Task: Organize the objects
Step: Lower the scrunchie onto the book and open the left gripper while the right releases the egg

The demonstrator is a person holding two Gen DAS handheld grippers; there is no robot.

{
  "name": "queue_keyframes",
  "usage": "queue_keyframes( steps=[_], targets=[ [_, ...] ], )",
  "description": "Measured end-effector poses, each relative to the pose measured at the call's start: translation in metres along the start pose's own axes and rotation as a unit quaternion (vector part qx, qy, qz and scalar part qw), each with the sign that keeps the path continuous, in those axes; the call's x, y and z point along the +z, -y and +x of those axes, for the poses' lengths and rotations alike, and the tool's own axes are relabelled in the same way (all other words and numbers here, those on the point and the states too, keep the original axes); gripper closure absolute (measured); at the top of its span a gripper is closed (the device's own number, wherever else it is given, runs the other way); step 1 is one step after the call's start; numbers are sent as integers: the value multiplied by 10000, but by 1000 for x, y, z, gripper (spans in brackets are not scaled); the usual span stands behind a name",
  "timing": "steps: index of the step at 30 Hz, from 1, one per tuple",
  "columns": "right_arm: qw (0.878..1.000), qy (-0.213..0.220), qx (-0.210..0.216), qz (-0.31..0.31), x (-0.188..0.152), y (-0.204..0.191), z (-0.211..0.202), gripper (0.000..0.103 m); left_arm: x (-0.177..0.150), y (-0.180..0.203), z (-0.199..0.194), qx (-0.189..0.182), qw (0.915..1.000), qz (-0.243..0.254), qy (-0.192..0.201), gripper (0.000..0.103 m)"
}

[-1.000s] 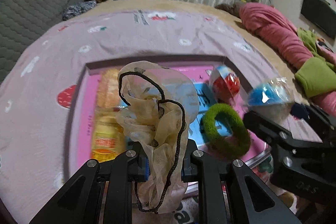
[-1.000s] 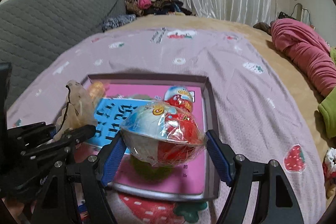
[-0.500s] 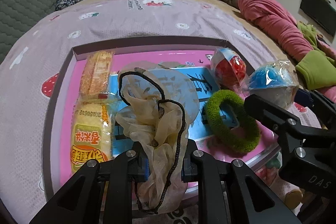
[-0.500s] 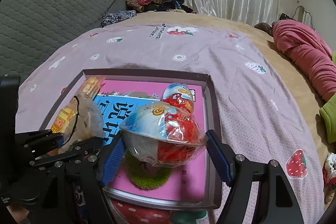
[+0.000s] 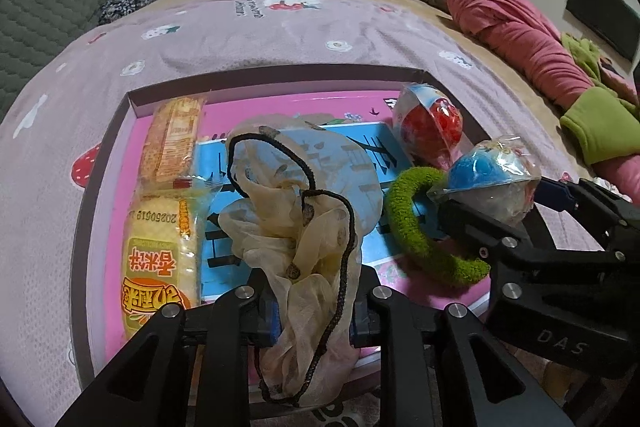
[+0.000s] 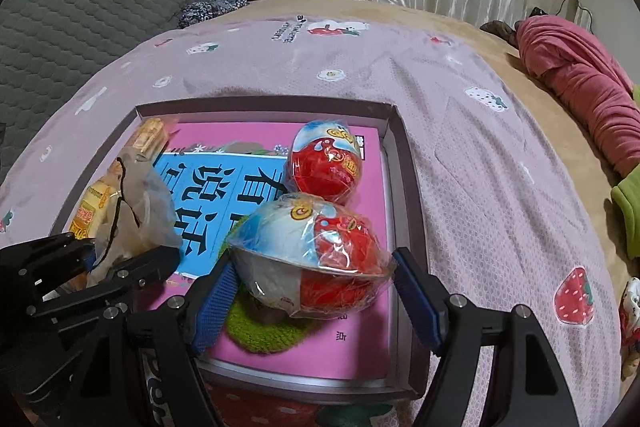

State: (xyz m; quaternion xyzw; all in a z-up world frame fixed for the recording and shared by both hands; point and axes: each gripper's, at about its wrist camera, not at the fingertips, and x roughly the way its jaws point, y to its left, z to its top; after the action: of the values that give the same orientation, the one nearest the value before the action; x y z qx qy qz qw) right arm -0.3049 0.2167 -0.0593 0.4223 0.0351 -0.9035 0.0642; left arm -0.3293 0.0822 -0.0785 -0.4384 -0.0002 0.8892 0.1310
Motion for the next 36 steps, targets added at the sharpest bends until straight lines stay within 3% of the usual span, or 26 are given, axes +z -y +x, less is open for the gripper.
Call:
queue_keyframes(
  steps=[9,13,25,36],
  targets=[
    [10000,-9,-7,21,1,0,1,27,-1,0,0,-15,10000,16,-2,73],
    [10000,39,-50,38,3,1,-3,27,-1,-4,-3,45,10000,-13,27,56],
    [9998,60,-47,194,5,8,-7,23,4,-11,-21,-50,9999,-150,71,27],
    [9994,216,-46,252,8,8,-19,17,5,-15,-33,62,9996,-240,100,22]
  ],
)
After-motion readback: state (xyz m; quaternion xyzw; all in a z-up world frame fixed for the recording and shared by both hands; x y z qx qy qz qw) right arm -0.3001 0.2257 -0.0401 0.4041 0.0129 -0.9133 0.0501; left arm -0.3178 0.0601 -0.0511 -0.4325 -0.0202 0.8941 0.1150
